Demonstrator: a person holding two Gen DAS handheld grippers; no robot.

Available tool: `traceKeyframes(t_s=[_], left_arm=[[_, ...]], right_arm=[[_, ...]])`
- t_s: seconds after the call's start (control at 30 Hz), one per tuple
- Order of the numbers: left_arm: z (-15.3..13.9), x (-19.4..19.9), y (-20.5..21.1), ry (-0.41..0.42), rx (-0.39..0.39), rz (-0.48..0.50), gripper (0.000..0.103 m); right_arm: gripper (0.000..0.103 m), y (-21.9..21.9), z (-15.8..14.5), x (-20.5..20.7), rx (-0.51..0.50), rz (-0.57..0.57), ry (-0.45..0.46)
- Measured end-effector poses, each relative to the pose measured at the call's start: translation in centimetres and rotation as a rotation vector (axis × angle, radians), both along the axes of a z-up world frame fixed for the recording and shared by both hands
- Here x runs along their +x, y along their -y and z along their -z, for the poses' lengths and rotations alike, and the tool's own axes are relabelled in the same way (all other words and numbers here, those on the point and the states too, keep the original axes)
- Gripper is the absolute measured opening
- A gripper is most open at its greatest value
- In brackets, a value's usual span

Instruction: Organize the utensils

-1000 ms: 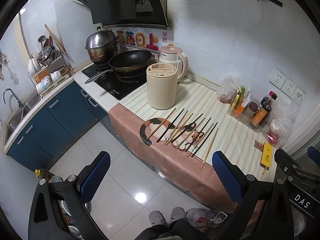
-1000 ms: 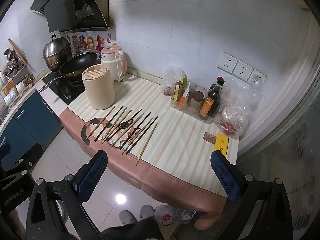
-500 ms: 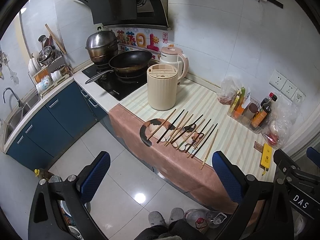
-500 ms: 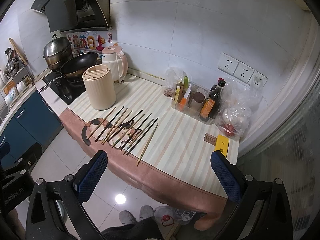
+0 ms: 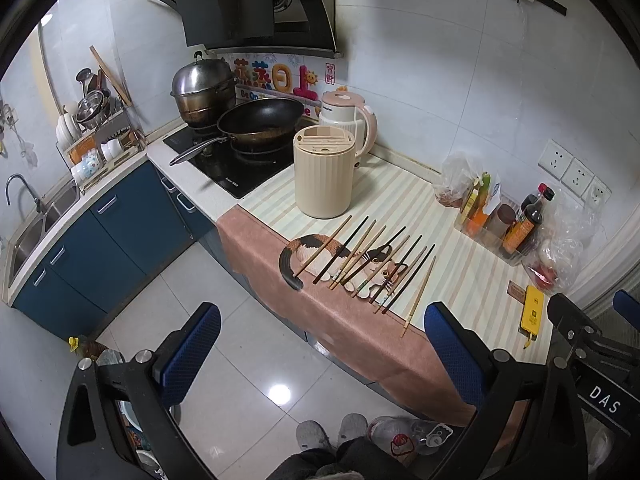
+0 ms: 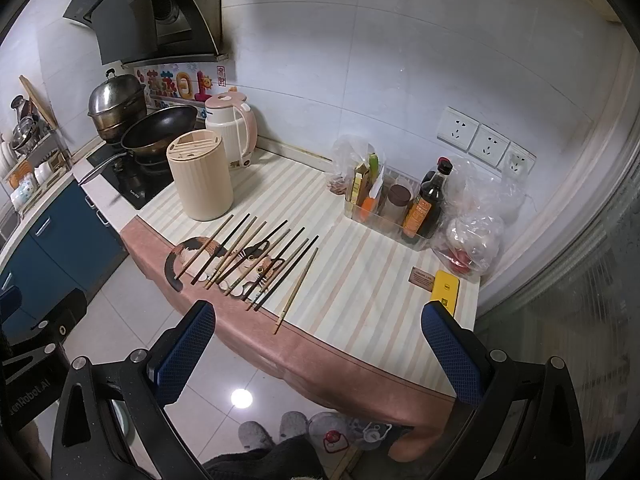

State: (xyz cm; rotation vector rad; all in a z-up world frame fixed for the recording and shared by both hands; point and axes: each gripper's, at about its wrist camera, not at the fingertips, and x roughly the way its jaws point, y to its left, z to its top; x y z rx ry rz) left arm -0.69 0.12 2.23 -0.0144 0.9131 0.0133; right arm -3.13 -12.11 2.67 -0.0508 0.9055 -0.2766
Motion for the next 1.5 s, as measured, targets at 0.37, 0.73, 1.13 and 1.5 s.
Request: traceKeyframes(t_s=[0.37, 0.73, 1.13, 1.5], left_arm=[[0.1, -0.1, 0.0, -0.001, -0.002, 0.002, 0.103], [5.5, 5.7, -2.4, 0.016, 0.034, 0.015, 0.103], [19.2, 16.8, -2.6, -0.158, 0.208, 0.046, 0.103], [31.0, 29.2, -1.4, -0.393, 0.328, 0.157, 0.073]], right_arm=[[0.103, -0.9, -0.4, 0.6, 0.003, -0.003, 0.007], [0.103, -0.4, 2.8, 3.3, 0.073, 0.073, 0.04], [0.07, 2.2, 20.2, 14.3, 0.264, 0.219, -0.227], [0.042, 6.1, 34.5, 24.2, 0.359, 0.259, -0.483]])
